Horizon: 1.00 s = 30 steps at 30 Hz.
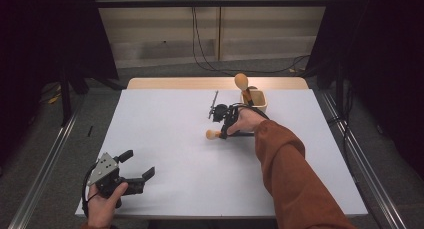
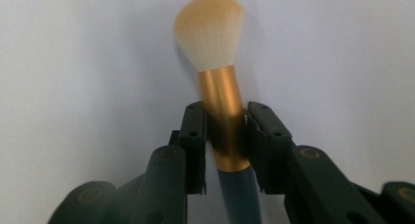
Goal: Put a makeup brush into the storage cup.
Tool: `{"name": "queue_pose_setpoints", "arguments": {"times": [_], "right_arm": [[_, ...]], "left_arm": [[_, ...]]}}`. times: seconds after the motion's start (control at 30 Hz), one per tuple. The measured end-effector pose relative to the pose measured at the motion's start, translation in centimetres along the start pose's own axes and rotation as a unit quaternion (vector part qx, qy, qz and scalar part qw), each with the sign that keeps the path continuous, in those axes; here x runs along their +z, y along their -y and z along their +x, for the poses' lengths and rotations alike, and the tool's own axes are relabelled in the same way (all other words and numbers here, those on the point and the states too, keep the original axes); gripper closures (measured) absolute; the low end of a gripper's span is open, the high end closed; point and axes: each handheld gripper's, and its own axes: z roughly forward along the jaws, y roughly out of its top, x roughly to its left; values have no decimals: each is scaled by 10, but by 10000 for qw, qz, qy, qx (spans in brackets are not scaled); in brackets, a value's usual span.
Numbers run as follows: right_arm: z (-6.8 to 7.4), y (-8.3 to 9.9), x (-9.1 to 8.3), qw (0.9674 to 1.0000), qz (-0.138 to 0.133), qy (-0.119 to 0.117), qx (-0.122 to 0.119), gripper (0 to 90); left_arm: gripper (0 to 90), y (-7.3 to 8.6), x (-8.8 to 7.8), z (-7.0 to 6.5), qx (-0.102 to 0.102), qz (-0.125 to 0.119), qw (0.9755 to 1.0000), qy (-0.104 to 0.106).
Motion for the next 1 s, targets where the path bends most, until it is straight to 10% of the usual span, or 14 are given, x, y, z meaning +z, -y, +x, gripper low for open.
{"name": "queue_pose_setpoints", "arguments": {"times": [1.0], "right_arm": [[6,19,-17,9984,-378,113,417,748]], "left_arm": [[27,0,0,-2,41,22,10000,21]]}}
